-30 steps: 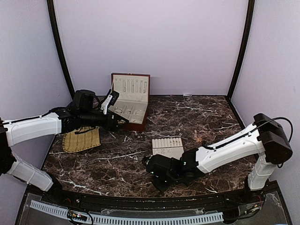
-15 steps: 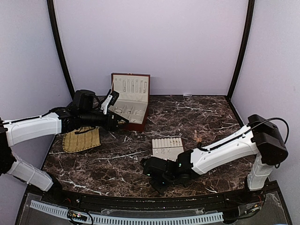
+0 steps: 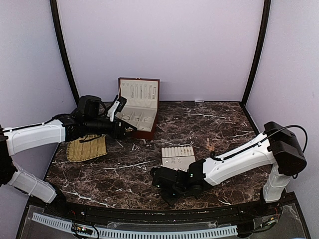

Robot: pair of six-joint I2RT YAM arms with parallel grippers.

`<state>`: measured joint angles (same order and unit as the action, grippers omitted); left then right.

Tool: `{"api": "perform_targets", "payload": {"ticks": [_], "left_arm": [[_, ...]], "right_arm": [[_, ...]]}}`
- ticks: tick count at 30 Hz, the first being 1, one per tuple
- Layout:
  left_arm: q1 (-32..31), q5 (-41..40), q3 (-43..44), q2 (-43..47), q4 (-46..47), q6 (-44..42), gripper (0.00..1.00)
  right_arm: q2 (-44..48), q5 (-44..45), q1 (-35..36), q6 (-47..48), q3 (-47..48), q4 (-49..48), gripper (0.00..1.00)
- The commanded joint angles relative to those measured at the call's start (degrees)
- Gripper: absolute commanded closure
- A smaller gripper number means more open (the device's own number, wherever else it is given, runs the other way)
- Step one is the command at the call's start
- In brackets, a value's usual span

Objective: Organize the mixed jewelry
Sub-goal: Pick up the earring from the center of the board, then pass from the right arm to the left

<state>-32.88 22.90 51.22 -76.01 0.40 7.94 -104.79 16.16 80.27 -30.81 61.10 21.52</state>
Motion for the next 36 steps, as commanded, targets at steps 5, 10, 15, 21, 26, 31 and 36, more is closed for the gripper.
{"api": "perform_targets", "payload": {"ticks": [5,10,15,21,26,31,36], "left_arm": [[0.0,-1.4,-0.8,2.8,0.7,0.6,0.40],[-1.3,-0.7,-0.8,3.4,0.6,0.8,0.40],[-7.1,0.5,0.2,0.9,-0.1,-1.3,0.40],[-13.6,4.5,2.6,-6.4,0.1,0.5,0.40],[-15.1,7.5,4.2,-10.5,1.1,1.7,0.40],[-16.0,9.3,5.9,-13.9,1.6,2.5,0.40],[-16.5,11.5,6.8,-16.5,2.6,3.6,0.40]], "right_arm": [[8.3,4.3,0.1,-1.0,0.4,-0.3,1.00],[12.4,5.6,-2.2,-1.2,0.5,-1.2,1.00],[15.5,7.4,-6.4,-1.7,-1.3,-4.5,1.00],[16.1,8.7,-10.3,-3.0,-1.0,-7.1,1.00],[15.9,9.0,-11.1,-3.1,-0.2,-8.0,1.00],[15.1,9.0,-11.1,-2.7,0.8,-8.0,1.00],[14.7,8.9,-11.1,-2.3,1.5,-8.1,1.00]]}}
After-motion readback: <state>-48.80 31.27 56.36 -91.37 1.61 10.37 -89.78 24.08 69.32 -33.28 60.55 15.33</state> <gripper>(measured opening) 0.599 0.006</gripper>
